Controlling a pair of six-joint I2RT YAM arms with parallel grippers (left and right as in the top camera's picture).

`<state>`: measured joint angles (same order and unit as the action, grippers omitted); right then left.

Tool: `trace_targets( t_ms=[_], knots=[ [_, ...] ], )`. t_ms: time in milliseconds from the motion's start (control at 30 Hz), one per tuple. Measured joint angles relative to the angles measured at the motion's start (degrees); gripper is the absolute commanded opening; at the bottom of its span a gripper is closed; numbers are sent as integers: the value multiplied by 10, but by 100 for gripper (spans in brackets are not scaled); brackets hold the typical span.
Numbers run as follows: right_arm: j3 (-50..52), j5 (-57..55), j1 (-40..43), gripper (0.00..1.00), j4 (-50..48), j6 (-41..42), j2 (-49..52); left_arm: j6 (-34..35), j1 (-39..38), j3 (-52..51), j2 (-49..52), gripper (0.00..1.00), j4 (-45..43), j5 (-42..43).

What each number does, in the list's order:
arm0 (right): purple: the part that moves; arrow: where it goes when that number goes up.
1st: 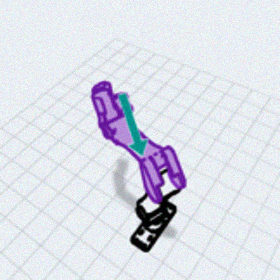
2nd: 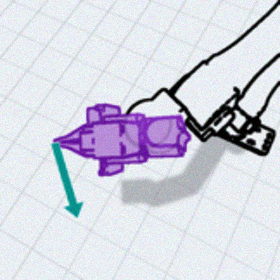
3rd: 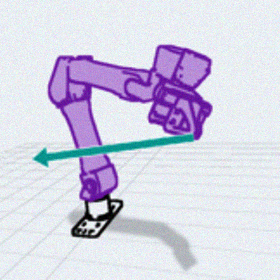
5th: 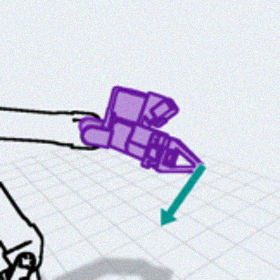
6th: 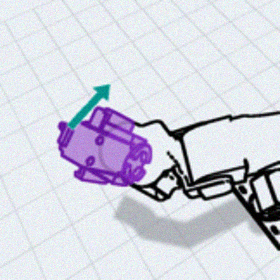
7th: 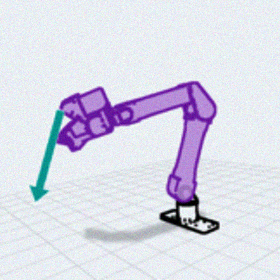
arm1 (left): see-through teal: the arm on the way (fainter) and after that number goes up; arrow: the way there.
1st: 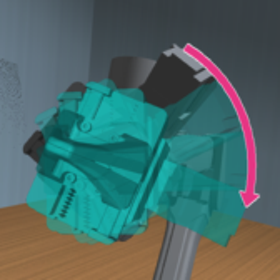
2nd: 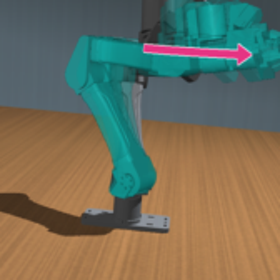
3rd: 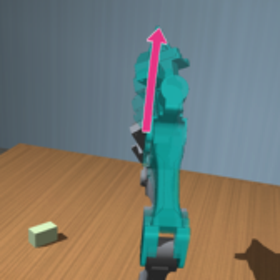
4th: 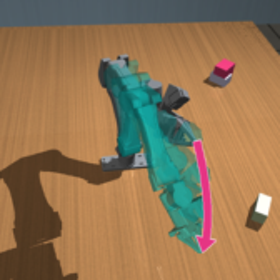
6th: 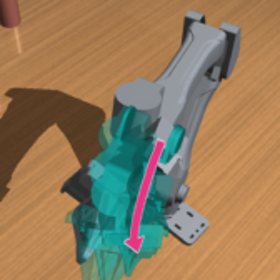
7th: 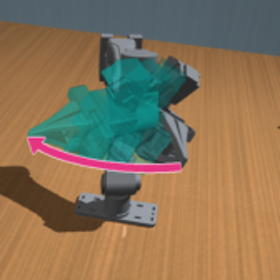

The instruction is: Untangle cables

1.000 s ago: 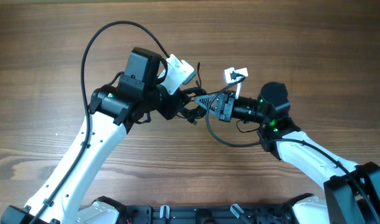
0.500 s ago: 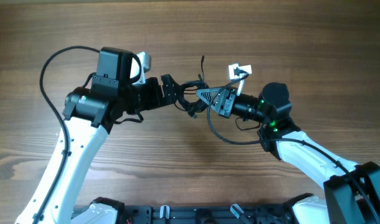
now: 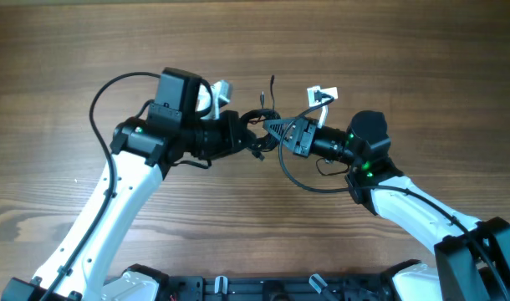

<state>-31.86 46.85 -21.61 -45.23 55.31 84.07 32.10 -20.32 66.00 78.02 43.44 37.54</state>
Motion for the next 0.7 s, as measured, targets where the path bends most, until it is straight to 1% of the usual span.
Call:
trace_targets(
  t_ms=[100, 133, 200, 300, 367, 467, 500, 533, 567, 600, 633, 667, 700],
  knots=[
    [0, 0, 0, 7, 21, 2, 0, 2, 3, -1, 0, 4, -35, -2],
    [0, 0, 0, 7, 26, 2, 0, 5, 4, -1, 0, 4, -38, -16],
    [0, 0, 0, 7, 28, 15, 0, 17, -5, -1, 0, 4, -37, -70],
    [0, 0, 0, 7, 28, 32, 0, 25, -42, -1, 11, 4, -40, -122],
    [0, 0, 0, 7, 28, 37, 0, 30, -63, -1, 30, 4, -41, -138],
    [0, 0, 0, 7, 32, 38, 2, 36, -74, -1, 61, 4, -50, -141],
    [0, 0, 0, 7, 33, 38, 2, 37, -75, -1, 69, 9, -51, -140],
    [0, 0, 0, 7, 35, 38, 2, 38, -76, -1, 79, 20, -54, -139],
    [0, 1, 0, 7, 37, 38, 2, 38, -75, -1, 85, 36, -54, -138],
    [0, 3, 0, 7, 38, 39, 2, 42, -74, -1, 90, 59, -56, -137],
    [1, 4, 0, 7, 40, 39, 2, 44, -71, 0, 92, 71, -59, -142],
    [3, 0, 1, 7, 38, 41, 3, 41, -60, 0, 91, 78, -59, -137],
    [3, -4, 4, 7, 30, 41, 2, 28, -46, 0, 91, 82, -50, -137]
  ],
)
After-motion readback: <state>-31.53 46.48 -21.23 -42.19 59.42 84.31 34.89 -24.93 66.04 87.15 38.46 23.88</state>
